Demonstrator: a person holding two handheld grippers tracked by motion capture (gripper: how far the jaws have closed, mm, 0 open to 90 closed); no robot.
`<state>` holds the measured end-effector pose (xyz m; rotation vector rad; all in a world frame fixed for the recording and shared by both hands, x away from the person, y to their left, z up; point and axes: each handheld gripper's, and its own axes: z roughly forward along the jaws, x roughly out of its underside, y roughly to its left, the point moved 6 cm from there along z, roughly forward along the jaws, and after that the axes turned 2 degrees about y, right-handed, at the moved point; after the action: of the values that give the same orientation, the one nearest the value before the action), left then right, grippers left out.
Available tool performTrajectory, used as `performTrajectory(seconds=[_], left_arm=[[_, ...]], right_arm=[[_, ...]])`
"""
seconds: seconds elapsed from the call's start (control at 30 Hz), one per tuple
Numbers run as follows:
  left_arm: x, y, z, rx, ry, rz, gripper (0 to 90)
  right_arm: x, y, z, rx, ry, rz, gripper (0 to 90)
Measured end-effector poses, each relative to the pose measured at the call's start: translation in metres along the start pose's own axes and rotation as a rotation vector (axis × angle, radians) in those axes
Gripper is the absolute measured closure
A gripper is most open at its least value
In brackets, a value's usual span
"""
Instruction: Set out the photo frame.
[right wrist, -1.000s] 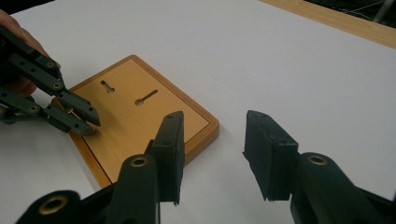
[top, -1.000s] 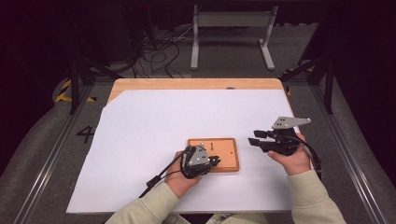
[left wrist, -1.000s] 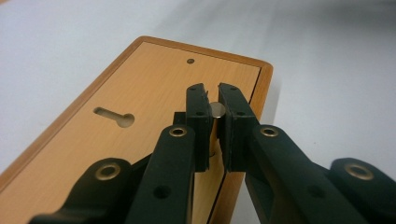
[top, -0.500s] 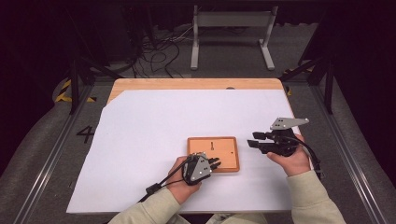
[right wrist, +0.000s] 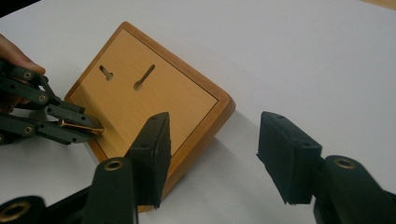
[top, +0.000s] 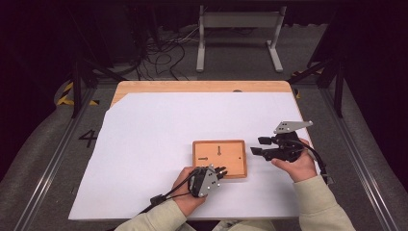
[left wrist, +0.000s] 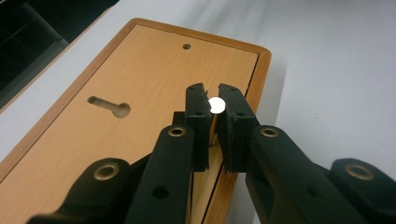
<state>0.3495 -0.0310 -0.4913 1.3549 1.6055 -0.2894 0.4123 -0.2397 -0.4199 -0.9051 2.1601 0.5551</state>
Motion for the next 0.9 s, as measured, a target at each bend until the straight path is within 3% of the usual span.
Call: performTrajectory(seconds=[0.33,0.67,0.9], left_arm=[[0.001,-0.001,0.0,0.0,0.0,-0.01,83.0],[0.0,-0.002,0.0,-0.001,-0.004,0.001,83.0],[0.001,-0.002,0.0,-0.002,-0.003,0.007,83.0]], right_arm=[[-0.001,0.003,0.013,-0.032,0.046,0.024,36.9],[-0.008,0.001,0.054,-0.102,0.158,0.068,23.0],[-0.009,-0.001,0.068,-0.127,0.204,0.096,20.7]])
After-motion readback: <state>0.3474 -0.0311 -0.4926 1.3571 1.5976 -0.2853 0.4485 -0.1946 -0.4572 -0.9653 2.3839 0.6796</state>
